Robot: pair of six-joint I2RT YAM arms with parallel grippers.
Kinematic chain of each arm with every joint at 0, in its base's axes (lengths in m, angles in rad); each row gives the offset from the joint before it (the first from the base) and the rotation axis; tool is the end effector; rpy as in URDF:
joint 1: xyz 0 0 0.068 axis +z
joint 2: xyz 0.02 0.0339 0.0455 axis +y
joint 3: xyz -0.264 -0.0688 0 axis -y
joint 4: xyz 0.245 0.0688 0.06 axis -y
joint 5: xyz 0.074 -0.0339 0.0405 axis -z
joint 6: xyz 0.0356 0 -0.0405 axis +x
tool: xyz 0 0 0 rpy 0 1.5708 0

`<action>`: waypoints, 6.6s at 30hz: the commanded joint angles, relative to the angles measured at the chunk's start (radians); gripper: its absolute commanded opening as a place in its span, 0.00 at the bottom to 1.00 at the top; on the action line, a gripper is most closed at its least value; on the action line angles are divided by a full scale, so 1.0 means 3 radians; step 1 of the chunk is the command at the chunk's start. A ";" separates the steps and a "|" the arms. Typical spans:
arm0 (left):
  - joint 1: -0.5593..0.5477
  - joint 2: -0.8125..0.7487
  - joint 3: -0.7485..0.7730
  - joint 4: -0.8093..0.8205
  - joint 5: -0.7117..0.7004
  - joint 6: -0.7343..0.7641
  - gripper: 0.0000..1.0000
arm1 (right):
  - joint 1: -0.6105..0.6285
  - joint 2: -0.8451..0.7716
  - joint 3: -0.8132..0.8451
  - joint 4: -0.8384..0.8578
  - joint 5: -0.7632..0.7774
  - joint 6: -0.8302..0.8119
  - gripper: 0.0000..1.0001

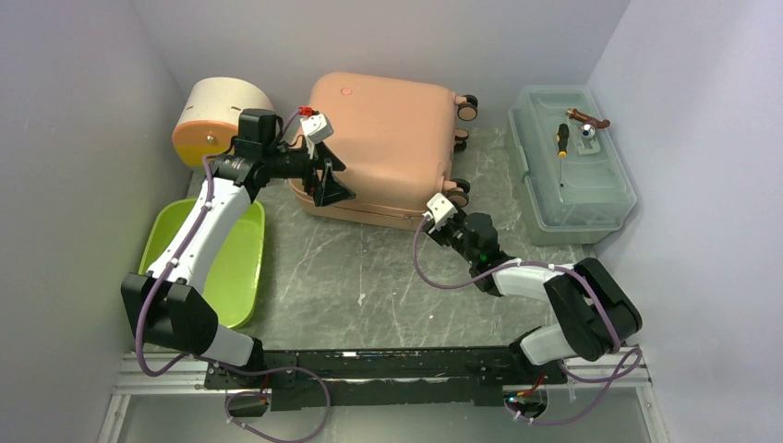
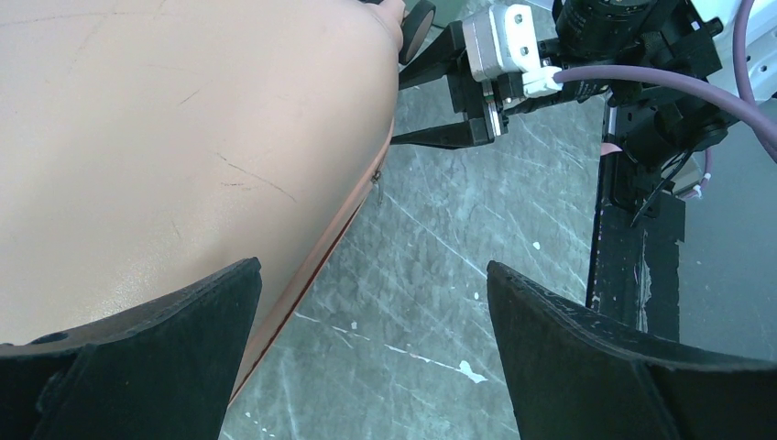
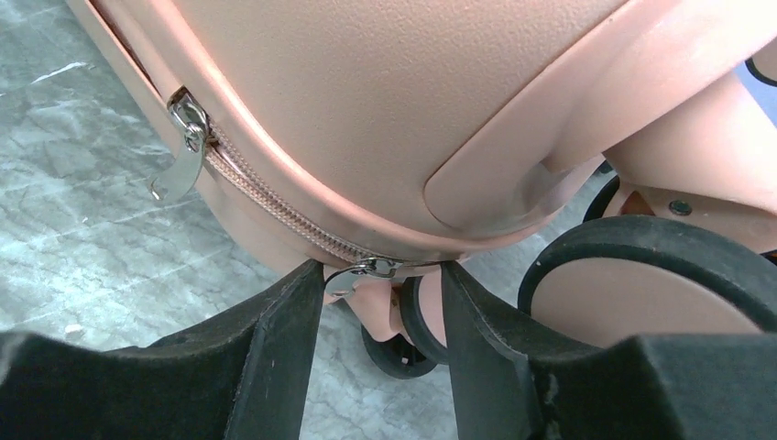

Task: Open, take out, and arrange the luggage
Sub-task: Pick up the zipper from the luggage, then unzip the zipper of the luggage, then pick up the zipper from the luggage.

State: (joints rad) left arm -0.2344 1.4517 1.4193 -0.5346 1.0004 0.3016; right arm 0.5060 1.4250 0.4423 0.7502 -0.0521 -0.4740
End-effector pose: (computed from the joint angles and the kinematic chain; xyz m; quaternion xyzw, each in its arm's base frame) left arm 0.2985 -0.1021 0.3776 0.4262 0.6807 -0.4060 0.4360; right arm 0.2388 0.1345 0.1789 -0.3833 0.6842 0.0303 0.6197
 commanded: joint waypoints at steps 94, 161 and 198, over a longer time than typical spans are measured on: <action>-0.0333 0.0553 0.0193 0.1166 0.0624 -0.1046 1.00 | -0.1032 0.0884 0.0433 0.1018 -0.0816 -0.0894 0.00; -0.0318 0.0071 0.0381 0.0180 -0.0353 -0.0200 1.00 | -0.1707 0.1748 0.3380 -0.2296 -0.2258 0.0744 0.33; 0.0562 0.1583 0.1190 0.0528 -0.1839 -0.1399 1.00 | -0.1067 0.1240 0.3515 -0.5013 -0.2875 -0.1443 0.22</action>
State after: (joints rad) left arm -0.0555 1.9938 1.8622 -0.3313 0.5179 -0.1291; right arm 0.0975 1.8744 1.5013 -0.5884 -0.7238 -0.8310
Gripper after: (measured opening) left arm 0.995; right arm 0.220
